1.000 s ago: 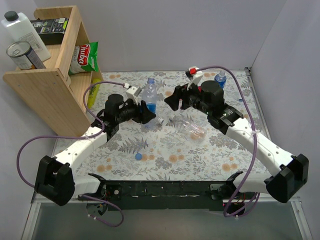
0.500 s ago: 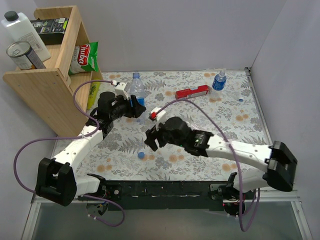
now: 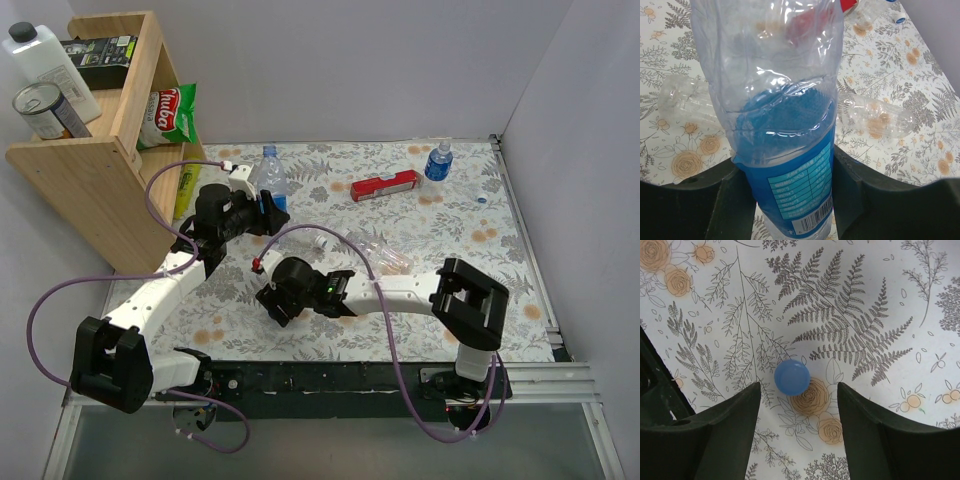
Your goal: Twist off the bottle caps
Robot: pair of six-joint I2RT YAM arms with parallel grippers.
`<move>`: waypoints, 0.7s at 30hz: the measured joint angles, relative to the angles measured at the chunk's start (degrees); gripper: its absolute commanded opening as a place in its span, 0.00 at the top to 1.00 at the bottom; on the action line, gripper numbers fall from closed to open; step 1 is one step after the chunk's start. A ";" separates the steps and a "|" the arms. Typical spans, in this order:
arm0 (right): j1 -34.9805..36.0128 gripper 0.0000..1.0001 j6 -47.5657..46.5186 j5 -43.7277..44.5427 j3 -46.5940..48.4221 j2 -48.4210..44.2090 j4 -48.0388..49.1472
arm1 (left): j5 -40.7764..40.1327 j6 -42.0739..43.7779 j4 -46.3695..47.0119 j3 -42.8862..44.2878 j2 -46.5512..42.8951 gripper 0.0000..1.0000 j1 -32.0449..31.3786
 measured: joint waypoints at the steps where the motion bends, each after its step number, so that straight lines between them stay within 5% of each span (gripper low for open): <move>1: 0.11 0.33 -0.13 -0.07 0.66 1.03 0.02 | -0.17 0.00 -0.24 0.00 -0.04 0.57 0.00; 13: 1.07 0.41 -1.25 0.15 2.97 7.87 -0.42 | -2.29 -0.02 -2.64 0.02 -0.17 0.56 0.00; 21: 1.60 0.60 -1.70 1.44 4.31 9.11 -0.28 | -2.32 -0.02 -2.73 0.02 -0.17 0.56 0.00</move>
